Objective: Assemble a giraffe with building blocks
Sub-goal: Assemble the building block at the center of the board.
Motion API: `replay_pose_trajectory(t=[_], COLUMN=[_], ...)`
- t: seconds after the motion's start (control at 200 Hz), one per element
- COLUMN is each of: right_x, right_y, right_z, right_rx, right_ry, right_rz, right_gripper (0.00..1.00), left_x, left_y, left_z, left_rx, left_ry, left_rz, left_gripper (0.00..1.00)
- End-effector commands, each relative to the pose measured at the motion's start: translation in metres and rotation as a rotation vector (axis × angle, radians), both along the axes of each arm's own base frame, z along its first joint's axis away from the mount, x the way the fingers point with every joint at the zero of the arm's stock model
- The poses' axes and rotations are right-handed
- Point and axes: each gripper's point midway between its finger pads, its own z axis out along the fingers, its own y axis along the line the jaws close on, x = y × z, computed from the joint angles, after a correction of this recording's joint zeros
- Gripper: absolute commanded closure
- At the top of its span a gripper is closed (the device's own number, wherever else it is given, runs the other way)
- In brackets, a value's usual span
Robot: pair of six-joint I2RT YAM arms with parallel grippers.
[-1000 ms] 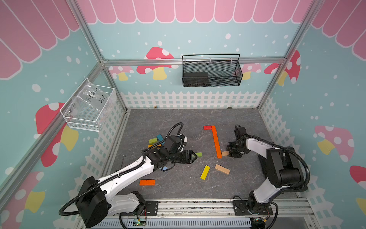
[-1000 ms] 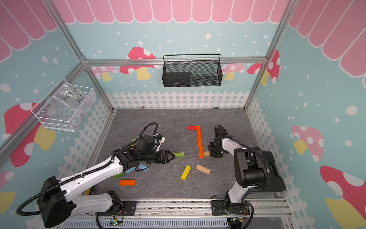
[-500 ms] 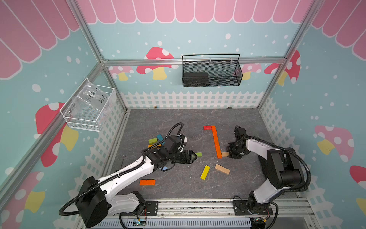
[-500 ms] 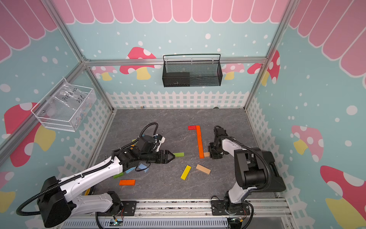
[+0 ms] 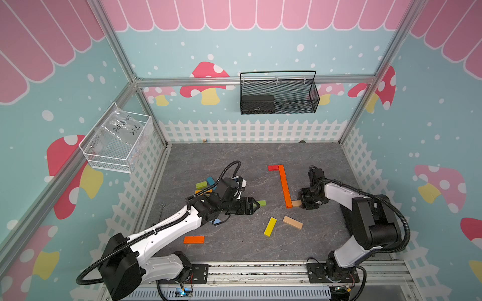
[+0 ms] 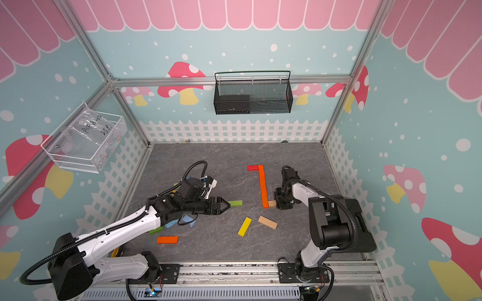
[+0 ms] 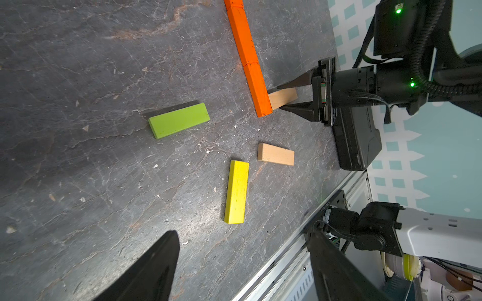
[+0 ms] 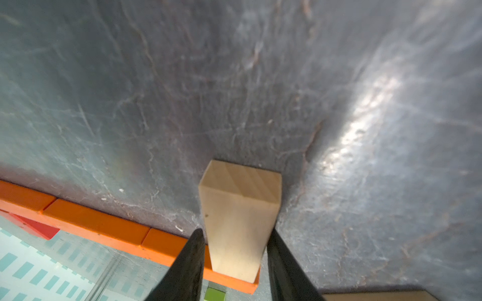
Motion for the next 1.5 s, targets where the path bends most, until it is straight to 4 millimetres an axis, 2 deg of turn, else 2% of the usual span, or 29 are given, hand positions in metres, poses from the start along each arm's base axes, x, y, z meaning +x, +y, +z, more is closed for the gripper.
replay_pose_trajectory(t=[0.0, 0.2, 0.325, 0.46, 0.701, 0.786, 0.851, 0.946, 1.041, 1.111, 1.236, 1.491], right_x=[-0.055, -0.054, -0.050, -0.040, -0.024, -0.025, -0.034, -0.053, -0.066, -0.063, -0.051, -0.063], right_y=[-0.011, -0.009, -0.010, -0.018, -0.033, -0.040, -0.043, -0.039, -0.032, -0.027, -0.008, 0.020], right_z=[-0.032, -0.032, -0.024, 0.000, 0.057, 0.074, 0.080, 0.079, 0.077, 0.082, 0.090, 0.067], right_rx=[-0.066, -0.055, -0.060, -0.117, -0.237, -0.304, -0.327, -0.342, -0.382, -0.471, -0.535, -0.429], right_ry=[0.222, 0.218, 0.189, 0.122, -0.032, -0.048, -0.021, 0.004, -0.013, -0.074, -0.253, -0.380], right_rz=[-0.021, -0.012, 0.010, 0.051, 0.205, 0.293, 0.342, 0.407, 0.499, 0.634, 0.890, 1.083], right_gripper=[0.54, 0.42, 0.34, 0.28, 0.26, 0.26, 0.26, 0.27, 0.32, 0.35, 0.32, 0.33], left_x=[0.000, 0.000, 0.000, 0.001, 0.004, 0.006, 0.007, 0.010, 0.012, 0.012, 0.011, 0.011], left_y=[0.004, 0.004, 0.004, 0.004, 0.003, 0.002, 0.001, 0.000, 0.000, 0.001, 0.003, 0.003], left_z=[0.002, 0.002, 0.000, -0.001, -0.004, -0.005, -0.007, -0.008, -0.010, -0.011, -0.012, -0.009], left_rx=[0.005, 0.006, 0.009, 0.012, 0.024, 0.029, 0.035, 0.045, 0.060, 0.070, 0.078, 0.070], left_ry=[-0.017, -0.016, -0.015, -0.012, -0.005, -0.001, 0.002, 0.003, 0.001, 0.002, 0.001, -0.001], left_rz=[-0.003, -0.007, -0.005, -0.003, 0.004, 0.003, 0.003, 0.005, 0.008, 0.007, 0.009, 0.012], left_gripper=[0.18, 0.18, 0.18, 0.18, 0.18, 0.18, 0.18, 0.18, 0.18, 0.18, 0.18, 0.18])
